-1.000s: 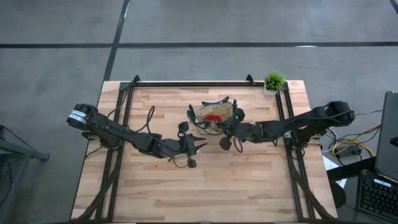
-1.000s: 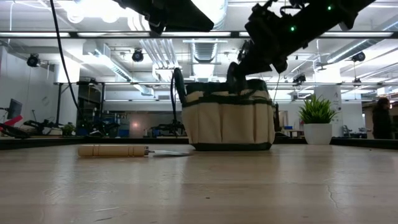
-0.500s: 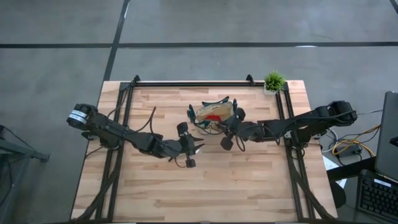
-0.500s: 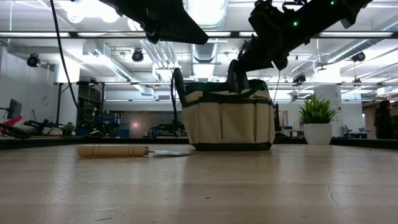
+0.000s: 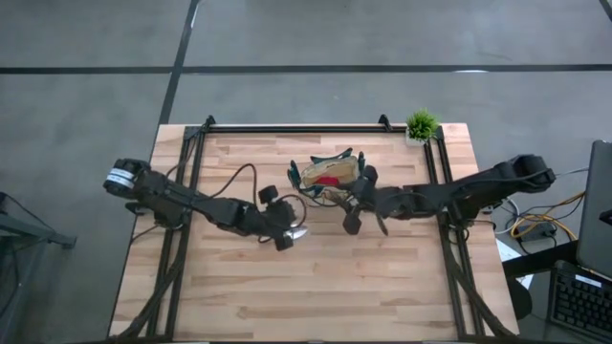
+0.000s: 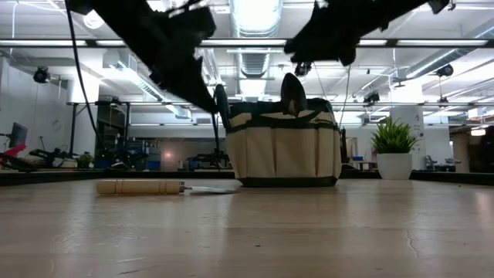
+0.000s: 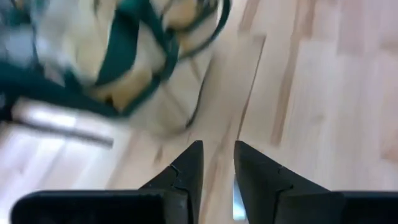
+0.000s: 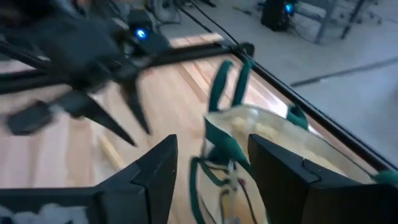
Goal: Pick & Place Garden tools in Gardening bag
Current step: Put the brown trowel into the brown bag
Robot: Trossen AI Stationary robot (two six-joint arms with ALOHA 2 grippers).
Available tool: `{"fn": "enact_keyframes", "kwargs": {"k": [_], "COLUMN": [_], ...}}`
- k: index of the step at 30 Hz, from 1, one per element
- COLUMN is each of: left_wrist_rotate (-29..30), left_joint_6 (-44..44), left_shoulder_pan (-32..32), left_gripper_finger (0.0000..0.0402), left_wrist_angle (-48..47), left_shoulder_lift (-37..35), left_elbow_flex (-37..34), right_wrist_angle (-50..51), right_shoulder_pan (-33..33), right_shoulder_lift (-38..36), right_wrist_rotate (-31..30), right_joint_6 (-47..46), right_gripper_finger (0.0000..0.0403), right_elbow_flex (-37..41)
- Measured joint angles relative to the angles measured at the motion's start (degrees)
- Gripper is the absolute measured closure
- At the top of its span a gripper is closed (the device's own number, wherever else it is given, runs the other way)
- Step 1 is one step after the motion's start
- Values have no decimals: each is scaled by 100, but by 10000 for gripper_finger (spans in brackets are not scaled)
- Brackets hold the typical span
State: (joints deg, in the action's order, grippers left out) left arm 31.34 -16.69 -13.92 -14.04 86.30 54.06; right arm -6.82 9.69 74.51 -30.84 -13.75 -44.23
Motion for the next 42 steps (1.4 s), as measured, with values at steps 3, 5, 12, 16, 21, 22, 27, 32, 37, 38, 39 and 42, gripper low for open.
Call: {"fn": "enact_keyframes", "kwargs": {"k": [3,5,12,16,21,22,27,32,37,38,39,42], "left_wrist_rotate": [-207,-411,-1219,-1471,-1771,-1794,-1846,-1839,-1838,-1829,-1824,-1865], "left_joint_6": [-343,-445,-998,-1319,-1380,-1396,-1418,-1286,-1163,-1162,-1164,-1176], "left_shoulder_pan": [80,82,86,61,32,32,32,32,29,29,29,19], "left_gripper_finger": [288,272,244,245,245,245,245,245,245,246,248,268], "left_wrist_angle": [-359,-581,-737,-701,-752,-748,-423,0,363,422,516,912], "left_shoulder_lift": [44,102,320,329,332,332,337,337,339,339,339,339], "left_elbow_flex": [0,-13,-229,-418,-672,-701,-863,-1122,-1365,-1393,-1424,-1533], "right_wrist_angle": [-30,-71,-62,-62,-69,-68,-69,-68,-71,-71,-71,-81], "right_shoulder_pan": [171,274,505,557,569,571,568,571,595,597,610,632], "right_shoulder_lift": [-155,-241,-403,-431,-424,-423,-418,-416,-416,-416,-416,-416], "right_wrist_rotate": [-1,-1,-9,-9,-12,-12,-12,-11,-4,-1,-4,15], "right_joint_6": [79,90,69,67,69,70,69,67,67,67,67,66], "right_gripper_finger": [208,207,207,209,207,207,210,214,215,216,216,216], "right_elbow_flex": [-35,-35,-37,-37,-37,-37,-37,-37,-37,-37,-37,-37]}}
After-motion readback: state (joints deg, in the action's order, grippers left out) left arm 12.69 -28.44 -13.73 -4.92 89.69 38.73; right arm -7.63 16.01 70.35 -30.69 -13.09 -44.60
